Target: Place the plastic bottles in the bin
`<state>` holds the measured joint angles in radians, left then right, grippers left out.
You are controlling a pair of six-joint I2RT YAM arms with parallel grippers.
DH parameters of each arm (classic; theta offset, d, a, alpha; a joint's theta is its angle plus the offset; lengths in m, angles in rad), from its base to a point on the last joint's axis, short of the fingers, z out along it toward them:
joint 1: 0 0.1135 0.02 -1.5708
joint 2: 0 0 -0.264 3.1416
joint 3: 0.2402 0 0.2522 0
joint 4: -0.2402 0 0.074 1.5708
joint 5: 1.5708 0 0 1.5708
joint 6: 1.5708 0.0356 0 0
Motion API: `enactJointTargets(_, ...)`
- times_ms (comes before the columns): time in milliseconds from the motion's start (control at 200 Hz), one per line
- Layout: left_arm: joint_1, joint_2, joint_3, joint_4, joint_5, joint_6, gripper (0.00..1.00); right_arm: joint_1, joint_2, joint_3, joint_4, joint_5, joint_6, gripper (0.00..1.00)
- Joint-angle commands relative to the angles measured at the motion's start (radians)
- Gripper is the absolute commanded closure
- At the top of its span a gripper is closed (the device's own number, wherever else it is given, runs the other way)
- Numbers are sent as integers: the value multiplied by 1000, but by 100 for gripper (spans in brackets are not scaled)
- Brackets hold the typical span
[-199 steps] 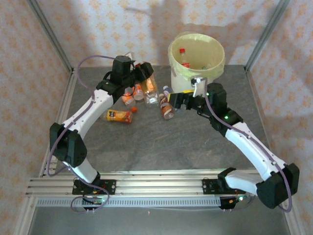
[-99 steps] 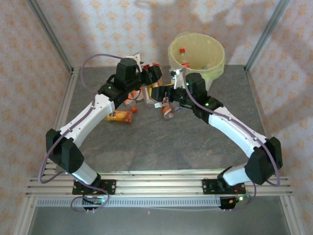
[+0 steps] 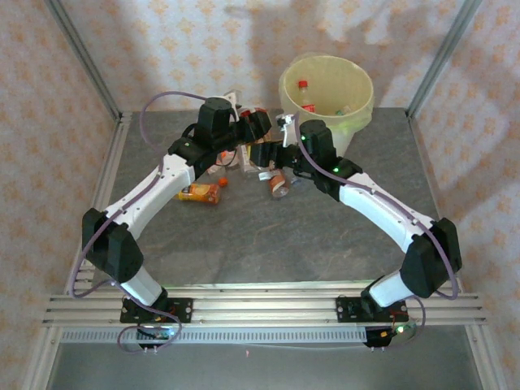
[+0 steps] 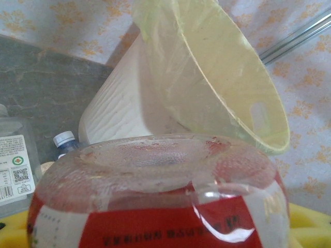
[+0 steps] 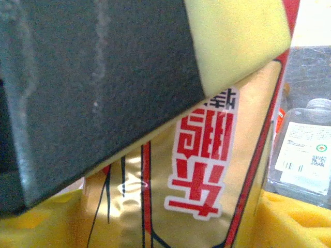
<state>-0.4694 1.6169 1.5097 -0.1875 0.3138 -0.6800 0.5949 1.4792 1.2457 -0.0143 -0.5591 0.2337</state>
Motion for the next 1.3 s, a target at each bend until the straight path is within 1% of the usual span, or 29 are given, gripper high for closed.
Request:
enactJointTargets(0, -5, -13, 13, 35, 30, -24, 33, 7, -26, 31, -13, 44, -21, 31)
enactJointTargets(120, -3, -24, 19, 13, 25, -37, 31, 7, -50, 14, -14, 68, -21, 36)
enactJointTargets(240, -4, -37, 17, 21, 55, -66, 27, 8, -79, -15, -18, 82, -4, 40)
enactJointTargets(415, -5, -43, -40, 126, 128, -155, 20, 7, -129, -117, 41, 108, 71, 44)
enactJointTargets(560, -3, -25, -47, 153, 174, -175, 15, 7, -143, -173, 80, 134, 117, 46)
enactJointTargets(615, -3, -21, -40, 168, 201, -179, 11, 7, -146, -182, 76, 146, 118, 46)
enactJointTargets(711, -3, -33, -32, 200, 233, -188, 1, 7, -152, -187, 65, 160, 106, 47)
enactJointTargets(776, -3, -55, -26, 192, 222, -187, 0, 7, -162, -188, 55, 178, 86, 47)
enactJointTargets(856, -1, -98, -20, 145, 168, -159, 0, 4, -177, -183, 46, 216, 56, 47)
enactJointTargets(926, -1, -148, -24, 81, 88, -122, 0, -4, -179, -152, 17, 237, 31, 47)
enactJointTargets(956, -1, -170, -27, 39, 37, -110, 0, -13, -177, -129, -6, 238, 26, 47)
enactJointTargets(1021, 0, -217, -29, -72, -121, -92, 0, -37, -165, -68, -64, 240, 21, 47)
enactJointTargets(1101, 2, -269, -60, -154, -286, -61, 0, -75, -152, -3, -100, 230, 8, 48)
enactJointTargets(1161, 14, -308, -93, -190, -362, -61, 0, -110, -140, 51, -121, 200, -7, 49)
enactJointTargets(1296, 40, -383, -156, -278, -495, -76, 0, -171, -107, 173, -176, 185, -43, 49)
